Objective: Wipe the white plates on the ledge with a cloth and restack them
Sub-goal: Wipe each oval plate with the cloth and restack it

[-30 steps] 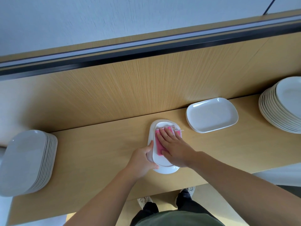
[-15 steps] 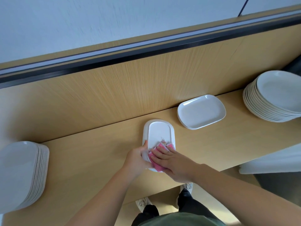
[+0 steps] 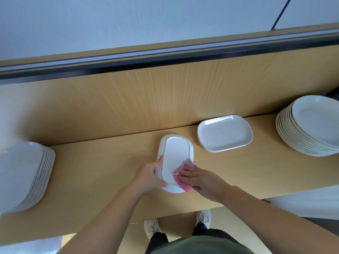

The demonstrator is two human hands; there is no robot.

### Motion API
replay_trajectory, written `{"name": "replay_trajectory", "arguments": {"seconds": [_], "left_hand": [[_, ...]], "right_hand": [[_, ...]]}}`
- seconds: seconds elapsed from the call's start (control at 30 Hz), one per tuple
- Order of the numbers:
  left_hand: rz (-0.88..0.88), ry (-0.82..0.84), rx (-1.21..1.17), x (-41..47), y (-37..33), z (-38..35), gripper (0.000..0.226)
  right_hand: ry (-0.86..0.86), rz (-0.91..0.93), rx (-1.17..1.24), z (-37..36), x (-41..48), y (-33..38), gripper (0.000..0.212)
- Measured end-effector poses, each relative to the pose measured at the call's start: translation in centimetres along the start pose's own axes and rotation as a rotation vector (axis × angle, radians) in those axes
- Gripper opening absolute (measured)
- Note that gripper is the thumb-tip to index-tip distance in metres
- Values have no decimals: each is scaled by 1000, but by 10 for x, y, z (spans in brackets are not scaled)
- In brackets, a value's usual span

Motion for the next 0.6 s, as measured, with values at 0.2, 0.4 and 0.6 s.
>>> {"name": "replay_trajectory", "arguments": {"seconds": [0.2,0.4,0.6], "left_hand": [[0,-55,-231,-13,-5,-5,105],[37,-64,-297,-22,-9,0,60],[102,-166,-158,-25,-33,5,15]], "right_hand": [[-106,38,-25,20,-3,-13,42],[-112,-141,133,54,-12,-22,50],[-218,-134,221,73,-16,-21,55]]}}
Point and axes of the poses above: each hand's wrist, its own x-axis towards the middle knuckle, its own z-axis out of the back of the hand, y = z × x, the point moved 3 cm from there along x, towards the middle knuckle, and after that the axes turned 2 degrees about -x, right-handed, at the moved point
